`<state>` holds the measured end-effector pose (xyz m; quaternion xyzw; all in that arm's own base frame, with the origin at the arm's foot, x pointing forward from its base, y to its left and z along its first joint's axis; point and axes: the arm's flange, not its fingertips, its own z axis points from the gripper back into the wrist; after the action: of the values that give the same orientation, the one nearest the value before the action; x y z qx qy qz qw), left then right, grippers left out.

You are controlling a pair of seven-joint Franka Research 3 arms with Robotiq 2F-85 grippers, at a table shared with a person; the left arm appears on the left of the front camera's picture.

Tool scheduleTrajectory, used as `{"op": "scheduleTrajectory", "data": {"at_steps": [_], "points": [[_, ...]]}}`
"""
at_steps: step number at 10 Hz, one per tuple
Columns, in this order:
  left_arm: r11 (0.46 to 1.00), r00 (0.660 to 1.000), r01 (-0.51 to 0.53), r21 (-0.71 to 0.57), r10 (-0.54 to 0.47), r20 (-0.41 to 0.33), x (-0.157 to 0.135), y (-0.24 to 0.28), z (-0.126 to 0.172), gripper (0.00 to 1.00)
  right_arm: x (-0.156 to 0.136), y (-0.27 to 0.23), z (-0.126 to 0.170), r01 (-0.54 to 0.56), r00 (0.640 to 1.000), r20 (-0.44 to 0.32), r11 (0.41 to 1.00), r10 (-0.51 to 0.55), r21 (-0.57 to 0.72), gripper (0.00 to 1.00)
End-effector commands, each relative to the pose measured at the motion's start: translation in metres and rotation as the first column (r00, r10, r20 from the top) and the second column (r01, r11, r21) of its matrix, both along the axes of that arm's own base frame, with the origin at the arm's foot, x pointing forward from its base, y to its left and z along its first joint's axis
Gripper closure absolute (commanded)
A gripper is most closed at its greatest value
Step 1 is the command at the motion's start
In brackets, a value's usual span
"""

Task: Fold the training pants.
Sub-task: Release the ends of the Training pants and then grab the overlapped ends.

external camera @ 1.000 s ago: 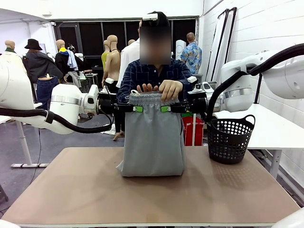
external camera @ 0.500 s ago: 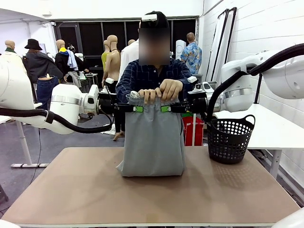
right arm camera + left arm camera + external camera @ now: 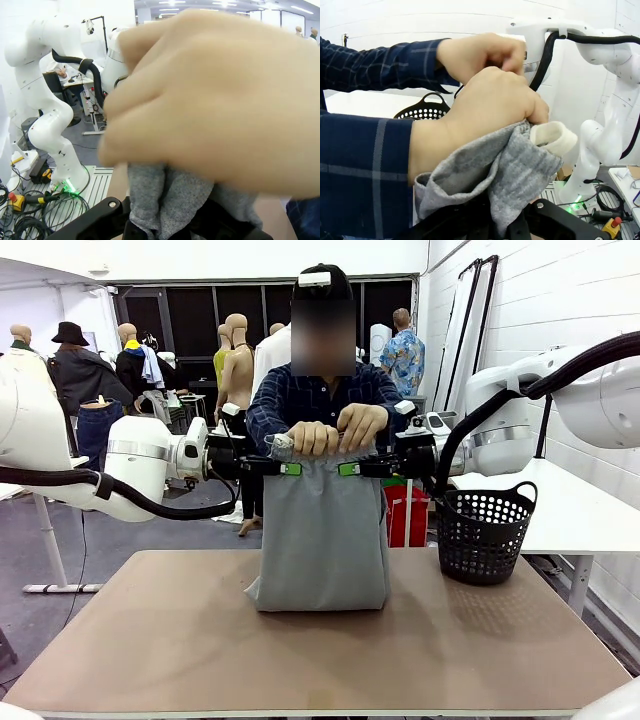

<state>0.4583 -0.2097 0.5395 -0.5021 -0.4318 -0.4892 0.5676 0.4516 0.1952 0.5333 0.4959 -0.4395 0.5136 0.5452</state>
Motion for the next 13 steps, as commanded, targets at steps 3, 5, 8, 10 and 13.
{"op": "scheduleTrajectory", "data": {"at_steps": [3, 5, 8, 10, 13], "points": [[1.0, 1.0, -0.01, 0.002, 0.01, 0.009, 0.0008, 0.0007, 0.0009, 1.0, -0.0014, 0.0006, 0.0016, -0.011, 1.0, 0.001, 1.0, 0.011, 0.006, 1.0], [1.0, 1.0, -0.01, 0.002, 0.01, 0.009, 0.0008, 0.0007, 0.0009, 1.0, -0.0014, 0.0006, 0.0016, -0.011, 1.0, 0.001, 1.0, 0.011, 0.006, 1.0], [1.0, 1.0, -0.01, 0.002, 0.01, 0.009, 0.0008, 0.0007, 0.0009, 1.0, -0.0014, 0.0006, 0.0016, -0.011, 1.0, 0.001, 1.0, 0.011, 0.006, 1.0], [1.0, 1.0, -0.01, 0.002, 0.01, 0.009, 0.0008, 0.0007, 0.0009, 1.0, -0.0014, 0.0006, 0.0016, -0.011, 1.0, 0.001, 1.0, 0.011, 0.006, 1.0], [1.0, 1.0, -0.01, 0.002, 0.01, 0.009, 0.0008, 0.0007, 0.0009, 1.0, -0.0014, 0.0006, 0.0016, -0.011, 1.0, 0.001, 1.0, 0.011, 0.006, 1.0]]}}
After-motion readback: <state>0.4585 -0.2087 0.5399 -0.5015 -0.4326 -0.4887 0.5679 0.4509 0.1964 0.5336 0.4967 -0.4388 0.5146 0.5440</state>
